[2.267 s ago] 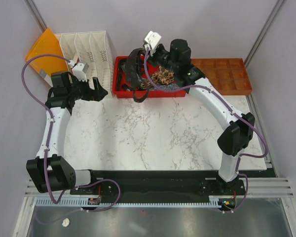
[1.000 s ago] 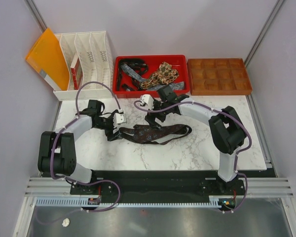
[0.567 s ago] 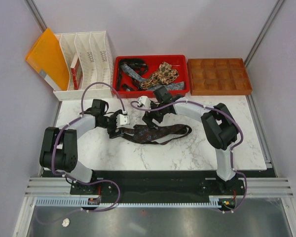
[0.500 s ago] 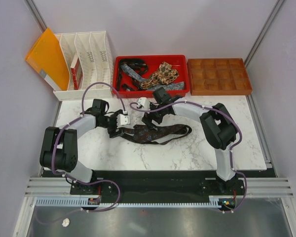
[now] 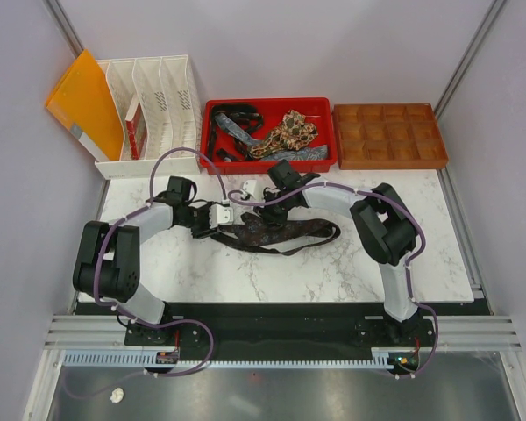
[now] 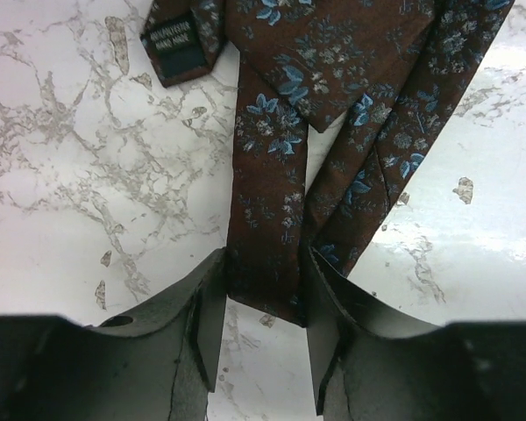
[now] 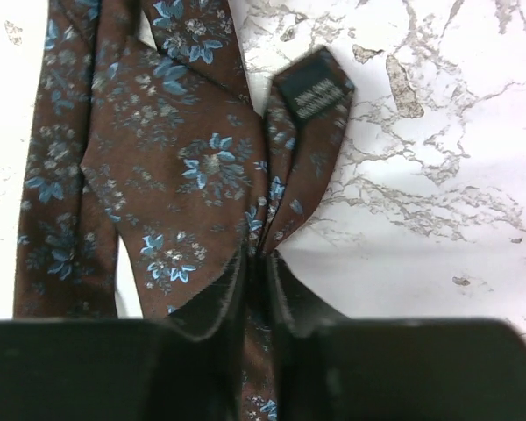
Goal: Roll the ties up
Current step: Flatten out the tie at the center of the board.
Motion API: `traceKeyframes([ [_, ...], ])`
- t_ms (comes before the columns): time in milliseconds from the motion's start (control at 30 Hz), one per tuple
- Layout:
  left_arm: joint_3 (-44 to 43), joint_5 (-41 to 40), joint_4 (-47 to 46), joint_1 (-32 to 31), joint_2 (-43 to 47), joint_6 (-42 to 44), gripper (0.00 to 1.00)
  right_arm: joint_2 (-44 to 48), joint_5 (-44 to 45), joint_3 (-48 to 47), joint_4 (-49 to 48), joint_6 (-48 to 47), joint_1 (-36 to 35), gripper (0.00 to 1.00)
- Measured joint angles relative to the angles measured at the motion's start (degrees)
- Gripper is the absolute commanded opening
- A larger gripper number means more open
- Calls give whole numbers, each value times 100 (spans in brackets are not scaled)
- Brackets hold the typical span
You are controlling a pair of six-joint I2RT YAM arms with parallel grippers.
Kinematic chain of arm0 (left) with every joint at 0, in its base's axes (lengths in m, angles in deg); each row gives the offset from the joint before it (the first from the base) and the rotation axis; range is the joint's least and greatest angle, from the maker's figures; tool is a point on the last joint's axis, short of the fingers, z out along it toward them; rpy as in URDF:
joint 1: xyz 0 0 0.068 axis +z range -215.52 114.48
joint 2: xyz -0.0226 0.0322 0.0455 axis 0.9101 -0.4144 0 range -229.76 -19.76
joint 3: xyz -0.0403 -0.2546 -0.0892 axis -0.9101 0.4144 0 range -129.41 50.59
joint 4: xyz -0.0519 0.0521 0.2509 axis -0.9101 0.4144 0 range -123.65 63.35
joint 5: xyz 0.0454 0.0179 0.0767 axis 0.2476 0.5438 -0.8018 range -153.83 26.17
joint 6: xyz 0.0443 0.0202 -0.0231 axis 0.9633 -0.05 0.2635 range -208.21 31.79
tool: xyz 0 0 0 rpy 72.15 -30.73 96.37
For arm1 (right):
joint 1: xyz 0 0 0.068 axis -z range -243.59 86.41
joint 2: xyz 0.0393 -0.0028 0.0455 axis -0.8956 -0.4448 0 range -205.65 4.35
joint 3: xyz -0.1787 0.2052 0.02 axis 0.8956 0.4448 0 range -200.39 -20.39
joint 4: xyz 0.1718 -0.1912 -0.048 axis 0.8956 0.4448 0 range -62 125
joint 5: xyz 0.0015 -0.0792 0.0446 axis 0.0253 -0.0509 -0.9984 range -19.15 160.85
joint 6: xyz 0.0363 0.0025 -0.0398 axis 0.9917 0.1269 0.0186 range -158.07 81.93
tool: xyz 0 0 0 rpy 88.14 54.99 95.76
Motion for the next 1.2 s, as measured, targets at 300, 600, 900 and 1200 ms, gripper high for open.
traceKeyframes([
  [300,-20,-341,11,70,0,-15,15,199,-216,-365,407,83,57,0],
  [600,-153,-511,70,658,114,-59,4,1458,-715,-632,1327,-238,938,0],
  [900,-149,-575,225,1377,413,-61,3,2524,-610,308,2448,-1893,2203,4],
  [1200,-24,-651,310,1504,570,-59,13,2546,-17,1438,2662,-3056,3373,55],
])
